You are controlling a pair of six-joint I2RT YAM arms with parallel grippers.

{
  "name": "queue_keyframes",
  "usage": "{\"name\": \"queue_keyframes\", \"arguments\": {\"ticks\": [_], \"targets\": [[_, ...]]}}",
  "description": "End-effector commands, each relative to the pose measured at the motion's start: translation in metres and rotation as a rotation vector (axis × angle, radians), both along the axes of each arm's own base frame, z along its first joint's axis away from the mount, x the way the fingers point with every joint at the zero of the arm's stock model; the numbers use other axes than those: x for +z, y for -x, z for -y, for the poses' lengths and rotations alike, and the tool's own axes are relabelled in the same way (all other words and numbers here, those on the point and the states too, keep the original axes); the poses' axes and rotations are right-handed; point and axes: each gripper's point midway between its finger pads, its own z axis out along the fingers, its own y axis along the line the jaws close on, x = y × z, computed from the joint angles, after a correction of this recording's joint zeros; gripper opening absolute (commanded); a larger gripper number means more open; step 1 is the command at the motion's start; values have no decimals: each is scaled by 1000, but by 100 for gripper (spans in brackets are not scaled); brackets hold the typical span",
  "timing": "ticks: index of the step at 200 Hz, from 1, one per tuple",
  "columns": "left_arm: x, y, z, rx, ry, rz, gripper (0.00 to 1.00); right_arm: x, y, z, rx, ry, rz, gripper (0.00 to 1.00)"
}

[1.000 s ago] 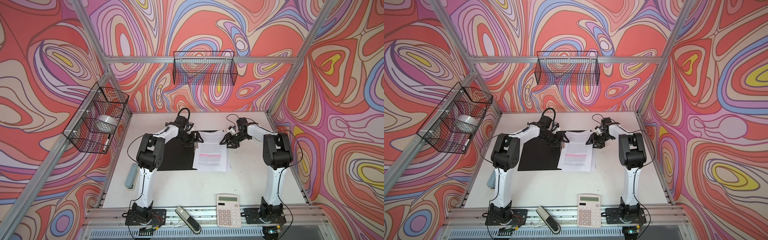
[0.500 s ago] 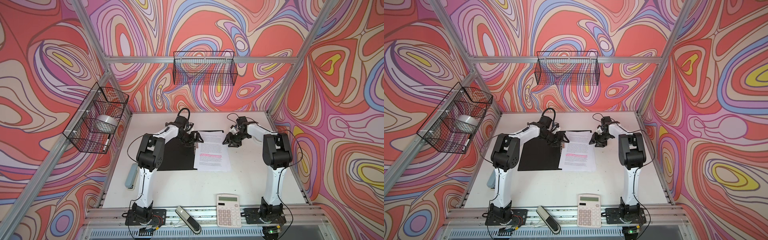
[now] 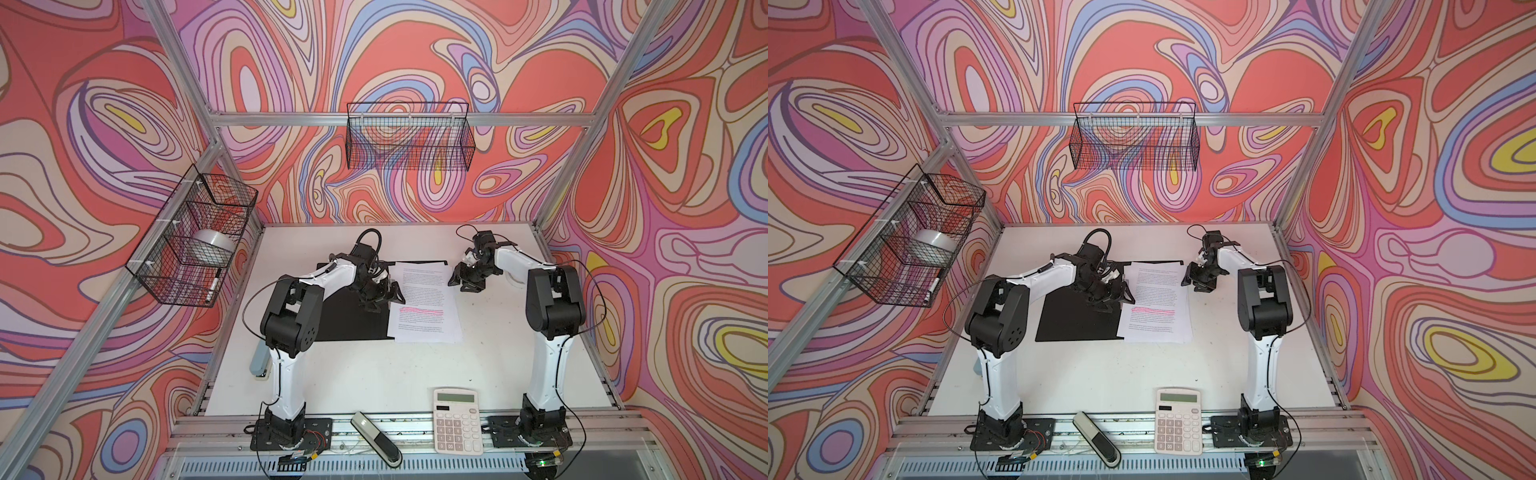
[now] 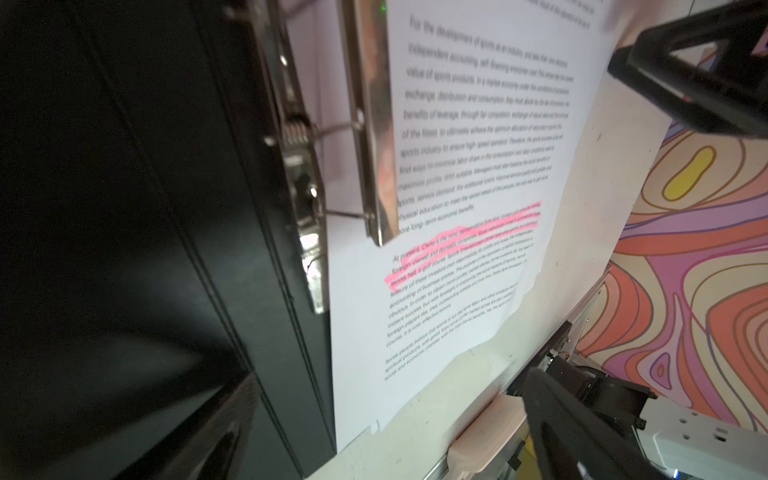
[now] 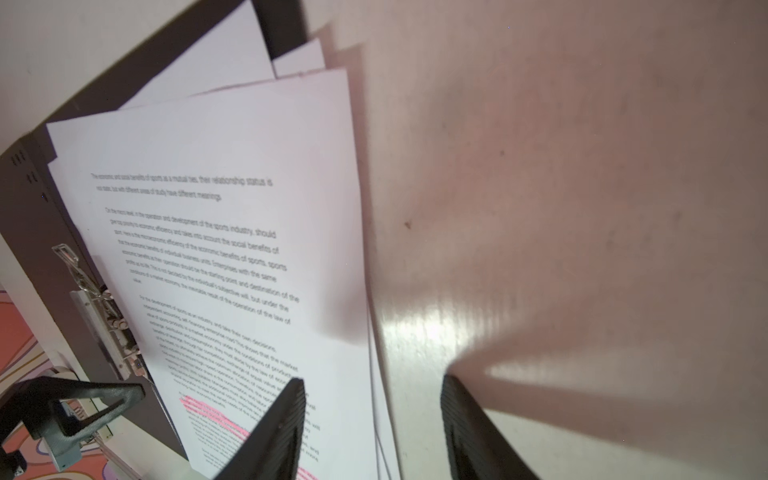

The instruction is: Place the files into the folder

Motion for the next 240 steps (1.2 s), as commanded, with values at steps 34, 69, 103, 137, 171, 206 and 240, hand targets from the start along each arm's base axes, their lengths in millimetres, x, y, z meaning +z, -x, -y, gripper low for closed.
{"name": "queue_keyframes", "arguments": {"ticks": [34, 69, 103, 137, 171, 206, 240], "targets": [[0, 31, 14, -46, -25, -19, 100, 19, 23, 2, -54, -58, -3, 57], [-6, 40, 23, -66, -13, -59, 100, 20, 41, 0, -59, -87, -27, 57], [-5, 48, 34, -88, 7, -84, 100, 16, 53, 0, -60, -88, -50, 57], [-2, 52, 46, -117, 18, -85, 100, 17, 57, 2, -61, -86, -51, 57], [-5, 55, 50, -127, 18, -96, 100, 11, 58, 2, -61, -90, -60, 57], [-3, 56, 40, -147, -31, -64, 100, 9, 50, 8, -52, -66, -37, 58], [11, 51, 37, -151, -34, -8, 100, 4, 42, 11, -44, -47, -33, 58]]}}
